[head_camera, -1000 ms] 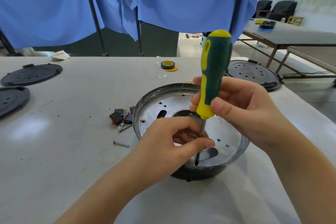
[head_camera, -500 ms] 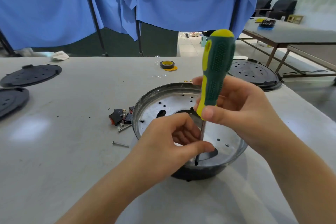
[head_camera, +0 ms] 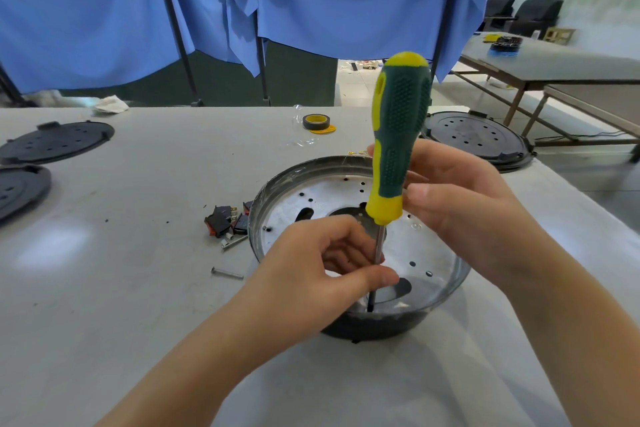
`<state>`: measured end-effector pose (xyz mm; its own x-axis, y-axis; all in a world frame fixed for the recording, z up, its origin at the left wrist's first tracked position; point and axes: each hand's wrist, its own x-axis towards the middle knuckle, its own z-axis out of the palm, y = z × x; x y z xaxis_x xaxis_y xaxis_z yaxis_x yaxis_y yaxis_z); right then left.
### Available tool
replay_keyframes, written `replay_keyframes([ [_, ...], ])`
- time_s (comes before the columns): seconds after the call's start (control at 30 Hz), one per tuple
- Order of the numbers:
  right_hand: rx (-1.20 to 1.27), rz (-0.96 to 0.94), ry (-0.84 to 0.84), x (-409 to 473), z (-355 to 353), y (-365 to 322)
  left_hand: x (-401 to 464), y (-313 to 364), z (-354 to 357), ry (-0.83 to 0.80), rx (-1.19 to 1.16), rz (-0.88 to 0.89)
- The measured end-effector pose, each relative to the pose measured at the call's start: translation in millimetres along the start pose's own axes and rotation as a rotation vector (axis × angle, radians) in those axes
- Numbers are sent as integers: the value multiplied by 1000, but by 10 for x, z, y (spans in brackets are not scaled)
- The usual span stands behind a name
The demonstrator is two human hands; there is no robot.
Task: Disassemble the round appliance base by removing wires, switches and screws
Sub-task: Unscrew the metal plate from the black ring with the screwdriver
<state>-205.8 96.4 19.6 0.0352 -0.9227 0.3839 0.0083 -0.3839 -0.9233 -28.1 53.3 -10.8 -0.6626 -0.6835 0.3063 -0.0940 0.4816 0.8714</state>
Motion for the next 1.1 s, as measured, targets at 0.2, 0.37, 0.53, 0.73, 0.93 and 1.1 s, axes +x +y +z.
replay_keyframes([
  [0.2,-56,-39,68,9,57,-28,15,-34,30,46,39,5],
  [0.37,23,-2,0,-1,40,-16,0,-15,8,-53,57,10],
  [0.53,54,27,-56,8,19,-12,-3,14,-28,-85,13,-20],
  [0.73,-91,-3,-13,-13,49,-45,7,-19,51,47,80,-3],
  [0.93,-36,-10,10,-18,51,-44,-14,-20,-10,-92,32,12],
  [1.1,-24,49,-62,-15,41,-47,7,9,-10,-53,22,-27],
])
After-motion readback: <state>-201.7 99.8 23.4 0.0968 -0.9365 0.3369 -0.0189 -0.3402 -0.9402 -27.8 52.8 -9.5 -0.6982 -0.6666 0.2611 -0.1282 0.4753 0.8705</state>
